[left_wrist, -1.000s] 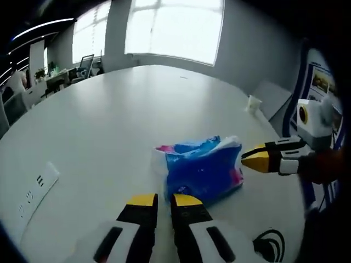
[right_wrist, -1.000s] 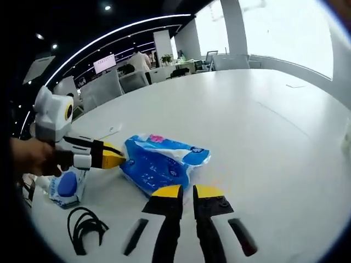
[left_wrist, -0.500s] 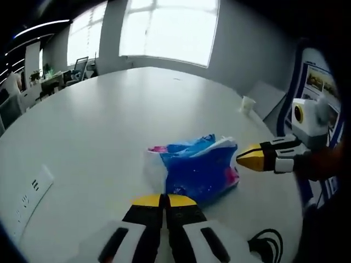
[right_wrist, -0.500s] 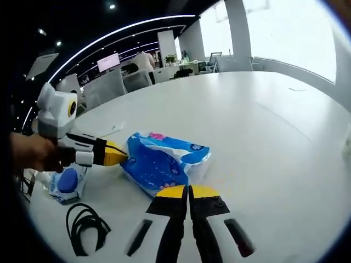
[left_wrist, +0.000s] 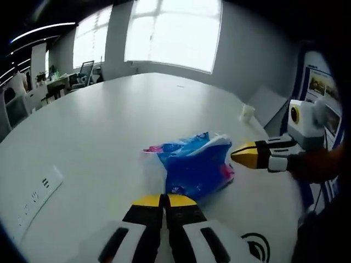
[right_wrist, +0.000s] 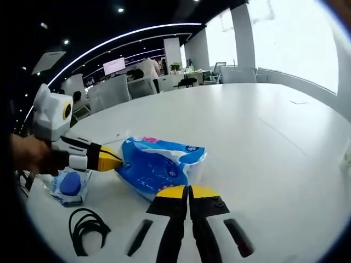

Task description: Arrange the tabletop items into an orderly group along one side of the table until the central work area is clear of visible clutter.

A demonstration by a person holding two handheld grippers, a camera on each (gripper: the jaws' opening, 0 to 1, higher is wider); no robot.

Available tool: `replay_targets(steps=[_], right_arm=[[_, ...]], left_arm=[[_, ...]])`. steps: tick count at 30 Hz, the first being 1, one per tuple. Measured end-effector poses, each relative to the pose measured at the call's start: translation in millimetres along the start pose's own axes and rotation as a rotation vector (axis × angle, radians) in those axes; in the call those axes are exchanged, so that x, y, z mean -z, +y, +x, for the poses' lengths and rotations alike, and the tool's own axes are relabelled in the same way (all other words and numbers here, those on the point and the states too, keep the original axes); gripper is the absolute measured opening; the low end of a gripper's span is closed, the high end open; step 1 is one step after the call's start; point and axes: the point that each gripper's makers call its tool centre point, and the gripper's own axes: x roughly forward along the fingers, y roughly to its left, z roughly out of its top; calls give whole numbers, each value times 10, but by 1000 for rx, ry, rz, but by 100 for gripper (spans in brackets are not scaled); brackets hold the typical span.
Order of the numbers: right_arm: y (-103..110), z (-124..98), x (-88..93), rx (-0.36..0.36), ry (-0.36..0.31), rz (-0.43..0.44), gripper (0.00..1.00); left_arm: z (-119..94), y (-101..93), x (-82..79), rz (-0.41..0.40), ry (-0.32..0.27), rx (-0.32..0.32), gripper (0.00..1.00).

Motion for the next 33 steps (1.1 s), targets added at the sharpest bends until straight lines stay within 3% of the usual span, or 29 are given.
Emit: replay_targets(steps=[6,10,21,33], right_arm=[[84,14,-41,-33,-11,-30,0],[126,38,-75,-53,-17,-33,0],[331,148,-141,-160,6,-109,0],[524,251,-120,-251,21,-179,0]], left_arm=[[-151,0,89,-70,-19,-43,0],[-233,-26,122,-76,-30,-65,0],[-480,-46,284,-166,-61,-146,0],[-565,-40,490,-240,-65,-192,0]])
